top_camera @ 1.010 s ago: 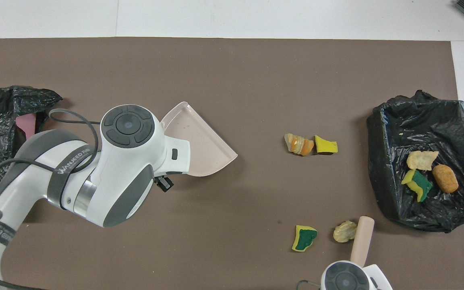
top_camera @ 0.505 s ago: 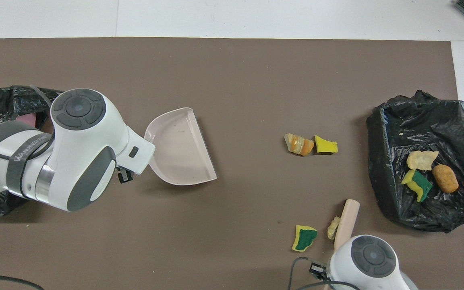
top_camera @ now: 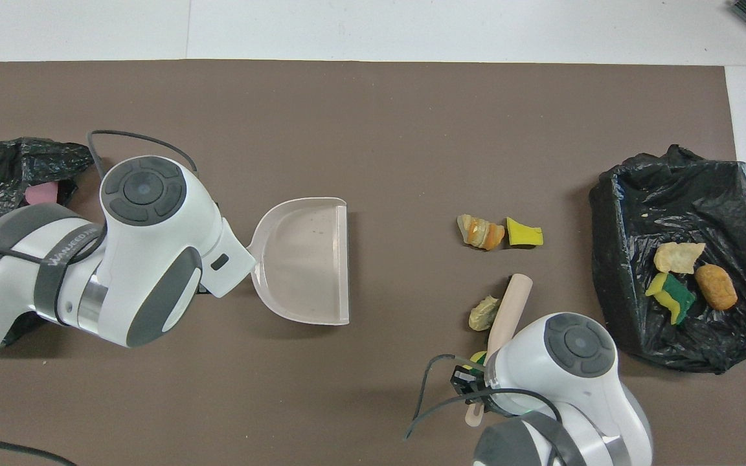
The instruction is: Sweep and dump trash in bin
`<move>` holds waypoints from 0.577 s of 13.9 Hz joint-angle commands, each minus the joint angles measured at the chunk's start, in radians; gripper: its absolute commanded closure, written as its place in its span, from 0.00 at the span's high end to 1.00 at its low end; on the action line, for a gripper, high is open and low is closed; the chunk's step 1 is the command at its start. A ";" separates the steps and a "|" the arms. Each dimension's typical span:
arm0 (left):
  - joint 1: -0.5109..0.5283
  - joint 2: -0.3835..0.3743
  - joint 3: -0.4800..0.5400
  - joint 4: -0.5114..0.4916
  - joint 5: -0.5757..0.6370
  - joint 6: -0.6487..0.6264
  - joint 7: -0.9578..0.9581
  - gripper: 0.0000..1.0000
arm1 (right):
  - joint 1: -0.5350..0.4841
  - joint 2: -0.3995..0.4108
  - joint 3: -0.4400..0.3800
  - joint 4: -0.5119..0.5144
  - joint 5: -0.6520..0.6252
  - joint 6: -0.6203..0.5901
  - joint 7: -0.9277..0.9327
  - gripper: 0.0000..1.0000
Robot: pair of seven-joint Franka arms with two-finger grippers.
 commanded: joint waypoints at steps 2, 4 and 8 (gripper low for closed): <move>-0.085 -0.095 0.009 -0.171 0.015 0.126 -0.083 0.00 | 0.011 0.143 0.029 0.222 0.047 -0.023 0.089 0.00; -0.120 -0.098 0.007 -0.188 0.017 0.136 -0.104 0.00 | 0.050 0.190 0.032 0.331 0.039 -0.102 0.174 0.00; -0.176 -0.096 0.007 -0.216 0.015 0.163 -0.240 0.00 | 0.050 0.152 0.032 0.385 0.028 -0.308 0.321 0.00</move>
